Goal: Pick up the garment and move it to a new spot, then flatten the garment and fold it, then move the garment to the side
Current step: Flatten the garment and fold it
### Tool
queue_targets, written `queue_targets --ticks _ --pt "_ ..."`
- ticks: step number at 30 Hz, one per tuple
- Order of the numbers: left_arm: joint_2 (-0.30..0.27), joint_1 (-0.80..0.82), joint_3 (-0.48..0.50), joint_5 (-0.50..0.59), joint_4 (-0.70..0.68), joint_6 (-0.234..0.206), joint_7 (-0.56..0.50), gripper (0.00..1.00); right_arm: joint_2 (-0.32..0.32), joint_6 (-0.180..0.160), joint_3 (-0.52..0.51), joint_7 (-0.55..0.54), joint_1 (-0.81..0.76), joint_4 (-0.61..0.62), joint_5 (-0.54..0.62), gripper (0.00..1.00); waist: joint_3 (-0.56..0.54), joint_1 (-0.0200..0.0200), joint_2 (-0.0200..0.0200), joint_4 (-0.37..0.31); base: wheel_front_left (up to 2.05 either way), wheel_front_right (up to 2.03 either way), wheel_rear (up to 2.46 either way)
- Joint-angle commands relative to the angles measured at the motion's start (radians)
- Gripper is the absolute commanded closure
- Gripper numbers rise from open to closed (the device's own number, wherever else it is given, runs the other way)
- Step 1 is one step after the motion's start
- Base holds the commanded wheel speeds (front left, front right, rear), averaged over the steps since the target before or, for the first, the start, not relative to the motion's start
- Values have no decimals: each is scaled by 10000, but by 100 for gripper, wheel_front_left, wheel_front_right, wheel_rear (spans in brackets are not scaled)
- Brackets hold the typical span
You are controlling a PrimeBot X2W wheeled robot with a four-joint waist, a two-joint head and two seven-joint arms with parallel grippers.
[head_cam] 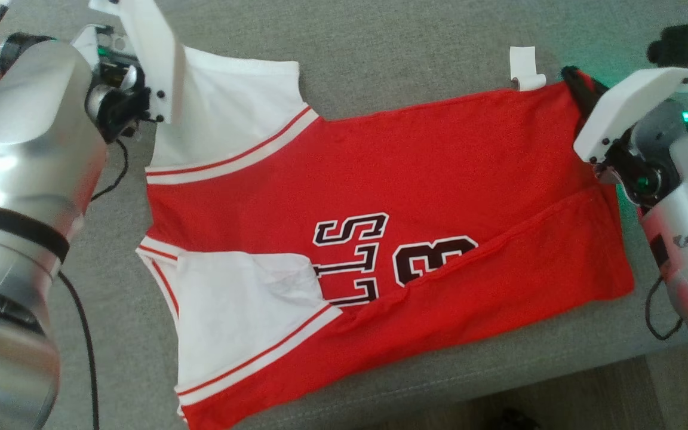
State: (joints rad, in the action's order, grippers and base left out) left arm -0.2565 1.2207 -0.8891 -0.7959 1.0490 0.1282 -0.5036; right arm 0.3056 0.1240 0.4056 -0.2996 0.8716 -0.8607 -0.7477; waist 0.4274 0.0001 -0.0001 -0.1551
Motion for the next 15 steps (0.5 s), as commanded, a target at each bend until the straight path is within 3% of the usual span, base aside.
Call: queue_targets --ticks 1,8,15 --pt "-454 809 217 185 -46 -129 332 100 188 67 55 498 94 98 -2 100 -74 -1 1 54 0 0 0" --pt "-379 871 214 291 561 -218 1374 100 273 67 358 2408 281 -476 -1 100 -453 -1 1 360 0 0 0" --pt "-148 600 128 61 632 -53 1554 100 474 67 962 3164 -28 -450 -351 100 -1005 -1 1 697 0 0 0"
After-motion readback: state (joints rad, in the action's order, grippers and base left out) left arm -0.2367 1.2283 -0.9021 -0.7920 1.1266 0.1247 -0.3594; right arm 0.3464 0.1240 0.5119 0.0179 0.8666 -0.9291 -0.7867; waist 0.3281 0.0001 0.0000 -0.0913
